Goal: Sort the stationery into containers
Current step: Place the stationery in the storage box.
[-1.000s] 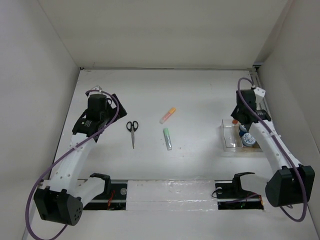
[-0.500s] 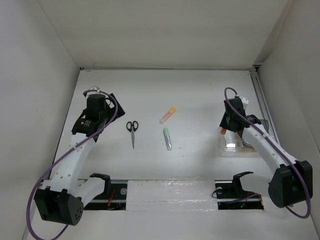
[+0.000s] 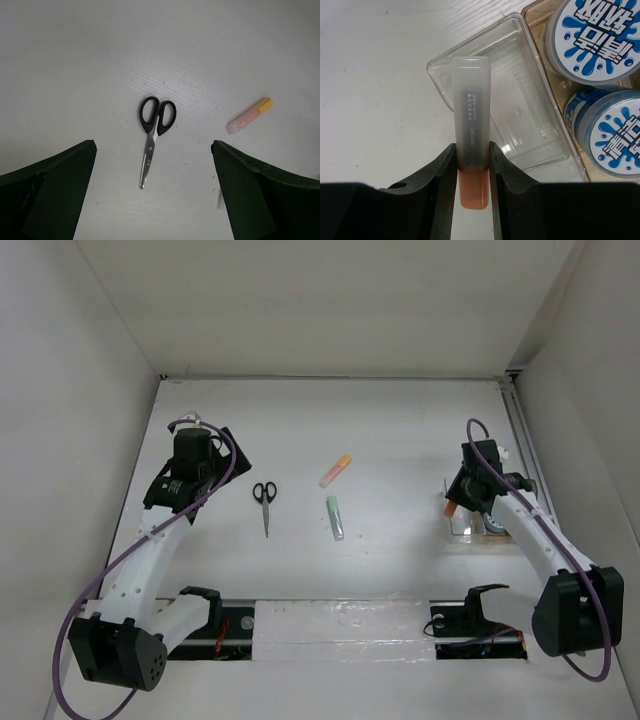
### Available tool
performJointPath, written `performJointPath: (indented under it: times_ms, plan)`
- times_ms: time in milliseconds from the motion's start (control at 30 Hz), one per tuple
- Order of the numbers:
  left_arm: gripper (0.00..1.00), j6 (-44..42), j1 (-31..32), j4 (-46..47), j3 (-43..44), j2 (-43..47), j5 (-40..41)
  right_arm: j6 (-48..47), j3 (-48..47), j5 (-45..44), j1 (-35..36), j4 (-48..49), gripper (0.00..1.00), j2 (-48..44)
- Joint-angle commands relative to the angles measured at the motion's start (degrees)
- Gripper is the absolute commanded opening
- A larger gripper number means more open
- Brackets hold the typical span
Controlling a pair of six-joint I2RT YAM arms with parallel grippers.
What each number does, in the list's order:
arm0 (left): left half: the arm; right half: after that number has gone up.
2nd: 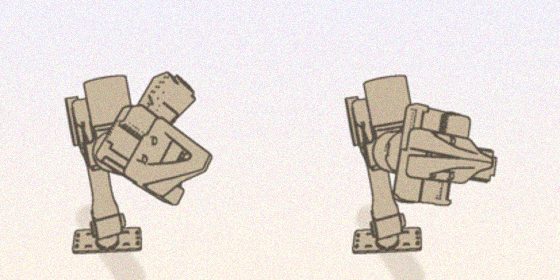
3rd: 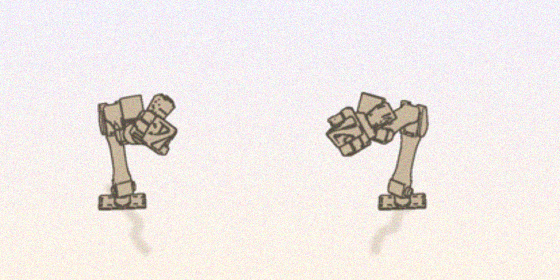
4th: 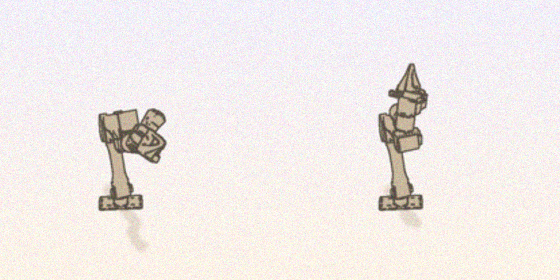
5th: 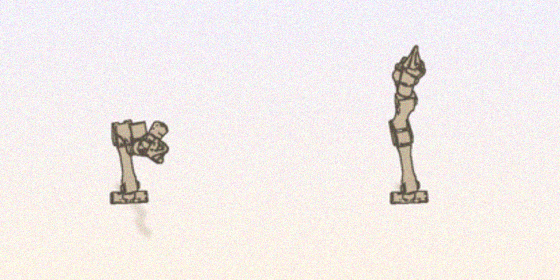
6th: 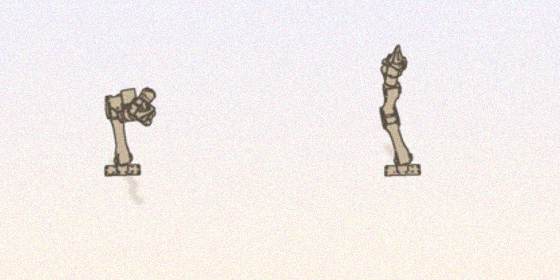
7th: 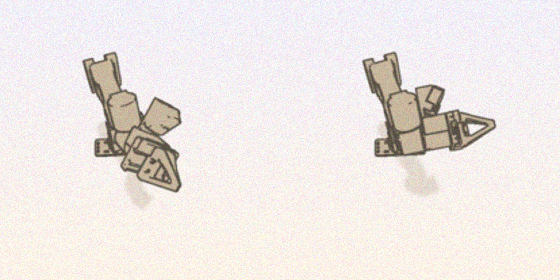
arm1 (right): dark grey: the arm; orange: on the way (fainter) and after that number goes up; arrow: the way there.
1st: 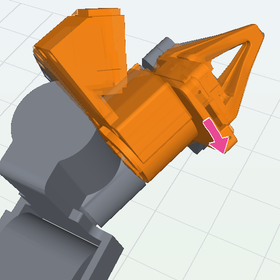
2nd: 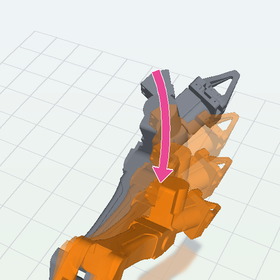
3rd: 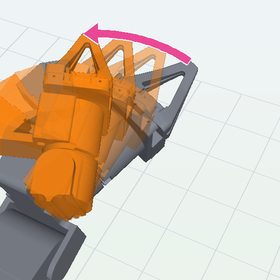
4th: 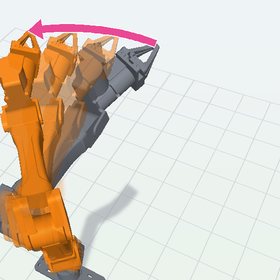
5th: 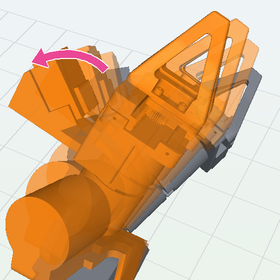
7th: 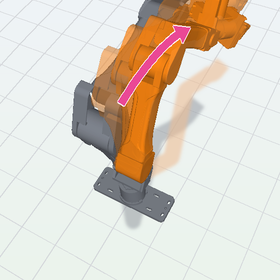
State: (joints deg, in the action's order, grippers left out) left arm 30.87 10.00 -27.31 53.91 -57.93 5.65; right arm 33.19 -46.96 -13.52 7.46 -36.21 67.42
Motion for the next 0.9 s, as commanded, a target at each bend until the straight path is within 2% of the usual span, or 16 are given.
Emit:
performJointPath:
  times_ms: [0, 200, 400, 767, 800, 867]
  plan:
    - [1.0, -0.64, -0.16, 0.77, 0.23, 1.85, -0.9, 1.35, -0.76, 0.51, -0.17, -1.93, 0.0, -2.38]
    - [1.0, -0.11, -0.16, 0.77, 0.23, 3.7, 0.68, 2.58, -0.76, 3.14, -1.31, -3.17, 0.0, -0.45]
    - [1.0, -0.11, -0.16, 0.77, 0.23, 4.76, 0.06, 3.2, 1.52, 4.55, -6.48, -2.11, 0.0, -0.97]
    - [1.0, -0.11, -0.16, 0.77, 0.23, 5.29, -0.99, 2.05, 1.52, 5.43, -9.22, -1.5, 0.0, 1.4]
    - [1.0, -0.11, -0.16, 0.77, 0.23, 5.81, -0.99, 1.53, 1.52, 6.04, -9.22, -1.5, 0.04, 2.01]
    - [1.0, -0.11, -0.16, 0.77, 0.23, 5.81, -0.99, 1.53, 1.52, 6.05, -9.22, -1.5, 0.05, 2.62]
